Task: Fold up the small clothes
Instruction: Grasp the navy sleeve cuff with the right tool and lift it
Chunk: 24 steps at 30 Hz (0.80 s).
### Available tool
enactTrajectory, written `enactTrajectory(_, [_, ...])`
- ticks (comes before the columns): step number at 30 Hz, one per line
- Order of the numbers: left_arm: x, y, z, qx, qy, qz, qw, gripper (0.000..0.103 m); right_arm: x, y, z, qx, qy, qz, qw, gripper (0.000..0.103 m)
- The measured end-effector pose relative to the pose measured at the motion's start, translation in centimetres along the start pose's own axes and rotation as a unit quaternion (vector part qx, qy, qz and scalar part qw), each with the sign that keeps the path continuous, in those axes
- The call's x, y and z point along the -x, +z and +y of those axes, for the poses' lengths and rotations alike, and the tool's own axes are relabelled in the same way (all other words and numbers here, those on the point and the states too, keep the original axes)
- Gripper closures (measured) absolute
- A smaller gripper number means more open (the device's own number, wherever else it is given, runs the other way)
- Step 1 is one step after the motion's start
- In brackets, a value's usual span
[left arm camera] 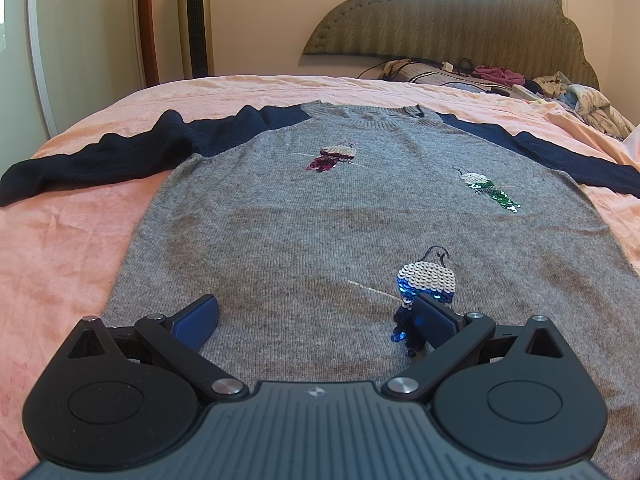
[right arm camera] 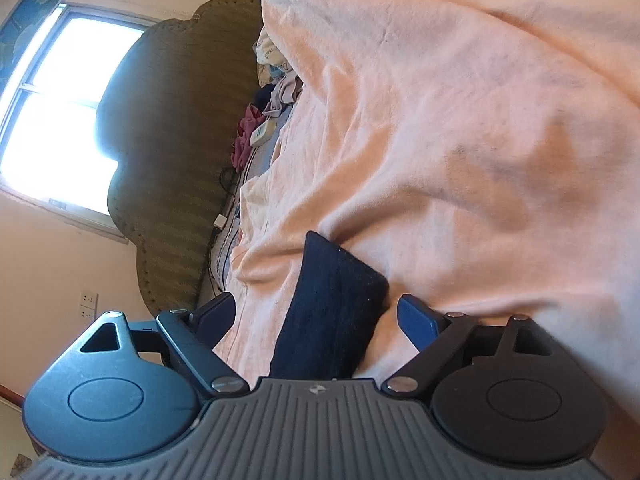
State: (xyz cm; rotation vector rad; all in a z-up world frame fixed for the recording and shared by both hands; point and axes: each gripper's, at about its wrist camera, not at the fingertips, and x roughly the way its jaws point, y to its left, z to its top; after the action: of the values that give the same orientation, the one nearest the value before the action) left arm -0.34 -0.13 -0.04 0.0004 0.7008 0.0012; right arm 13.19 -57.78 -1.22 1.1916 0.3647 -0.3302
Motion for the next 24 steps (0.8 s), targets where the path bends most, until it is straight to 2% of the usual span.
enactTrajectory(3, [0.0, 0.0, 0.0, 0.0, 0.0, 0.0, 1.0, 0.0, -1.9, -0.2, 1.2, 0.047, -0.02, 0.007, 0.999, 0.027])
enactTrajectory(4, [0.0, 0.0, 0.0, 0.0, 0.0, 0.0, 1.0, 0.0, -2.6, 0.1, 1.6, 0.066, -0.028, 0.004, 0.997, 0.037])
enactTrajectory(6, [0.0, 0.0, 0.0, 0.0, 0.0, 0.0, 1.0, 0.0, -2.9, 0.3, 1.7, 0.084, -0.049, 0.002, 0.995, 0.065])
enactTrajectory(7, [0.0, 0.0, 0.0, 0.0, 0.0, 0.0, 1.0, 0.0, -2.9, 0.3, 1.5, 0.079, -0.055, 0.003, 0.995, 0.089])
enactTrajectory(9, [0.0, 0.0, 0.0, 0.0, 0.0, 0.0, 1.0, 0.0, -2.4, -0.3, 1.9, 0.072, -0.041, -0.013, 0.996, 0.089])
enactTrajectory(10, [0.0, 0.0, 0.0, 0.001, -0.001, 0.0, 1.0, 0.0, -2.0, -0.9, 2.7, 0.077, -0.021, -0.018, 0.997, 0.089])
enactTrajectory(13, [-0.1, 0.0, 0.0, 0.001, -0.001, 0.0, 1.0, 0.0, -1.2, -4.7, 7.5, 0.127, 0.049, 0.007, 0.991, 0.089])
enactTrajectory(15, [-0.1, 0.0, -0.1, 0.001, -0.002, 0.0, 1.0, 0.0, -1.0, -9.1, 11.4, 0.172, 0.105, 0.049, 0.978, 0.089])
enactTrajectory(18, [0.0, 0.0, -0.1, 0.002, -0.003, -0.001, 1.0, 0.0, -1.2, -17.7, 16.5, 0.231, 0.171, 0.126, 0.95, 0.089])
enactTrajectory(21, [0.0, 0.0, -0.1, 0.004, -0.005, -0.001, 1.0, 0.0, -2.8, -25.7, 18.8, 0.251, 0.196, 0.198, 0.927, 0.088])
enactTrajectory(22, [0.0, 0.0, -0.1, 0.003, -0.005, -0.001, 1.0, 0.0, -3.5, -28.2, 19.2, 0.26, 0.186, 0.212, 0.923, 0.085])
enactTrajectory(24, [0.0, 0.0, -0.1, 0.003, -0.005, -0.001, 1.0, 0.0, -4.3, -31.0, 18.8, 0.244, 0.154, 0.235, 0.928, 0.052])
